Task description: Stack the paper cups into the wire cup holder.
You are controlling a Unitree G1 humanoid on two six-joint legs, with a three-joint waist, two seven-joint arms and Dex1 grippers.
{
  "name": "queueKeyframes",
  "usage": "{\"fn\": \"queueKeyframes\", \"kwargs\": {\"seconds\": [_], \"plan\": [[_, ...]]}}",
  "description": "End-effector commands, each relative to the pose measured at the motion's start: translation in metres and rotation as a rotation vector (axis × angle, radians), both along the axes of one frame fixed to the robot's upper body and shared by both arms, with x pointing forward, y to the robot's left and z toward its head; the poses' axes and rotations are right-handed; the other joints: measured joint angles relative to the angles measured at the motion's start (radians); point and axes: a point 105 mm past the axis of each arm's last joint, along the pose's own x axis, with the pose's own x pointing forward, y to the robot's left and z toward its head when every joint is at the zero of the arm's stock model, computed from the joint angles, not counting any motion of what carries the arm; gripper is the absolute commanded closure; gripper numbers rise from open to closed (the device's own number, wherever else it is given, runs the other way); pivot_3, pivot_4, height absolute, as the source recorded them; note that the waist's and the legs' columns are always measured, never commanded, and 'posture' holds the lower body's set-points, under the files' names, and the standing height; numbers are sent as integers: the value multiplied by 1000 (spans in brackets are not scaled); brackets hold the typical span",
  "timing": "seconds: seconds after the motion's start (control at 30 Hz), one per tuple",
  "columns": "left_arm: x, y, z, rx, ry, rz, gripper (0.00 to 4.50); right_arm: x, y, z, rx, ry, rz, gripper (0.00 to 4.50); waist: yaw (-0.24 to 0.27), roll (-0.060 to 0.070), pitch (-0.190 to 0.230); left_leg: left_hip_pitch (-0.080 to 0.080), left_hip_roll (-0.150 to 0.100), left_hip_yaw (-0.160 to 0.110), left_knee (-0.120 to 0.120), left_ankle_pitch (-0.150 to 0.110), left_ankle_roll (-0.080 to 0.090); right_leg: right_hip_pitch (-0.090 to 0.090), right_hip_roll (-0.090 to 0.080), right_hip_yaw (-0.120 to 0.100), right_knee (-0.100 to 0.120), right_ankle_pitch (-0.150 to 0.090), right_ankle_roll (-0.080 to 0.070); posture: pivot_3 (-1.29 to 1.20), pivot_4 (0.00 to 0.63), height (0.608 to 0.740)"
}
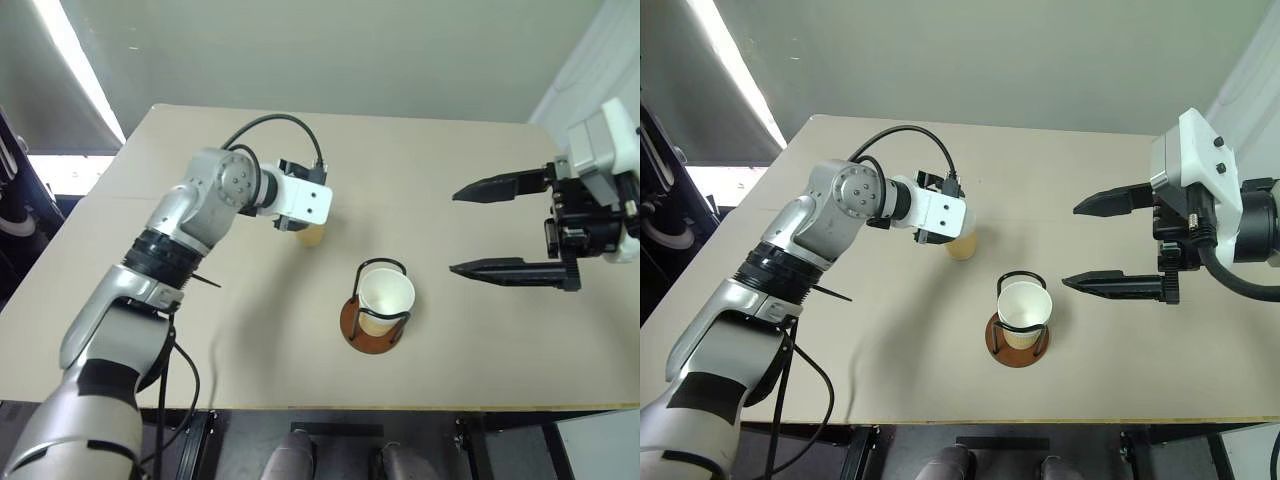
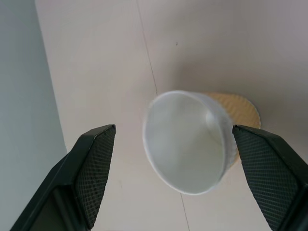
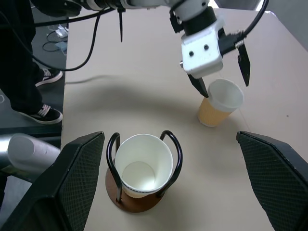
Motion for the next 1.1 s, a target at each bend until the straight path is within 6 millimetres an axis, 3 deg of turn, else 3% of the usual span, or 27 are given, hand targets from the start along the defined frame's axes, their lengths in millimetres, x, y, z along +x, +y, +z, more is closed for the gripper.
{"fn": "queueKeyframes", "kwargs": {"seconds": [0.03,0.4,0.77,0.97,1.1], "plan": [[2,-6,15,6,-55,-14,347,-1,0,8,1,-41,4,0,0,0,0,0,0,0,0,0,0,0,0,0,0,0,0,0,150,740],[0,-9,1,2,22,-22,347,-1,-7,8,-6,-39,-10,0,0,0,0,-2,0,0,1,0,0,-2,0,0,1,0,0,0,150,740],[9,7,-12,25,59,41,347,-6,-5,16,21,-53,9,0,0,0,0,-2,0,0,2,0,0,-3,0,0,2,0,0,0,150,740],[9,7,-15,22,72,43,347,10,-1,23,58,-77,-47,0,0,0,0,-2,0,0,4,0,0,-3,0,1,4,0,0,0,150,740],[9,7,-17,22,80,43,1241,14,-1,22,58,-81,-62,0,0,0,0,-3,0,0,5,0,0,-4,0,1,5,0,0,0,150,740]]}}
